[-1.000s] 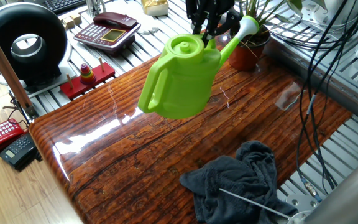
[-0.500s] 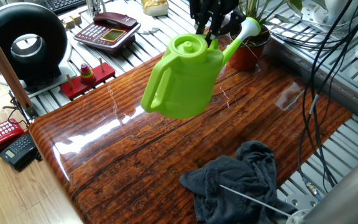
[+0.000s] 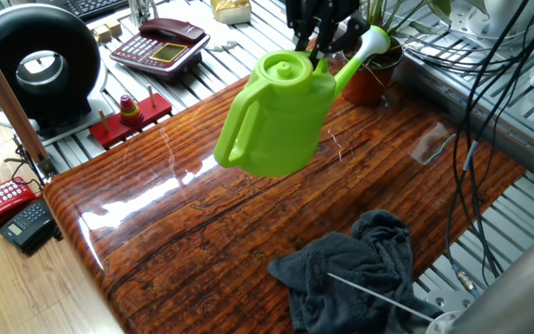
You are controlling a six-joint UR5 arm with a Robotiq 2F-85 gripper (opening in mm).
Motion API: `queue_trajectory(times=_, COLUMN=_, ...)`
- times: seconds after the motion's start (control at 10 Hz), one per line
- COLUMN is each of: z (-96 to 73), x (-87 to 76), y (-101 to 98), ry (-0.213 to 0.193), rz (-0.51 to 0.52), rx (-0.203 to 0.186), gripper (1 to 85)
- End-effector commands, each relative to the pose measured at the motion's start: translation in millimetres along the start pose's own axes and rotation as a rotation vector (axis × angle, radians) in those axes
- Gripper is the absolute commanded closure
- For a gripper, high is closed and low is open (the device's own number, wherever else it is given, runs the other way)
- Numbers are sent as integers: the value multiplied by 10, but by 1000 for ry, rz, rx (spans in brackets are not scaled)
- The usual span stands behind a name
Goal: Water the plant
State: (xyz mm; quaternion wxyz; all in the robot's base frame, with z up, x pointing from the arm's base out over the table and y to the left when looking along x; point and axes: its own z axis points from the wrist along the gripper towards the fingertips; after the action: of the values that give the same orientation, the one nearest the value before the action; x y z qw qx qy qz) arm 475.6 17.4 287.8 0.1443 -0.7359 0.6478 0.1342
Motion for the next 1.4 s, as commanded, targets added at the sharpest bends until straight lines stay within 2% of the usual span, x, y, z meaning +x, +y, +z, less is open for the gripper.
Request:
queue_trajectory(times=0.0, z=-14, x=-1, y=-2, ry=-11, rz=-5, rx=5, gripper=847)
queue_trajectory(times=0.3, z=-15, x=108, y=-9, ry=31, rz=-14, rx=7, gripper=847)
queue_trajectory(times=0.6, z=-16, x=133, y=-26, ry=41, rz=25, rx=14, gripper=847)
queue_trajectory(times=0.8, z=-16, x=113, y=-64, ry=33, rz=46, rx=29, gripper=847)
queue_trajectory(times=1.1, z=-20, x=171, y=-113, ry=54, rz=74, rx=50, gripper=847)
queue_trajectory(times=1.3, z=-30, x=227, y=-86, ry=73, rz=60, rx=38, gripper=847)
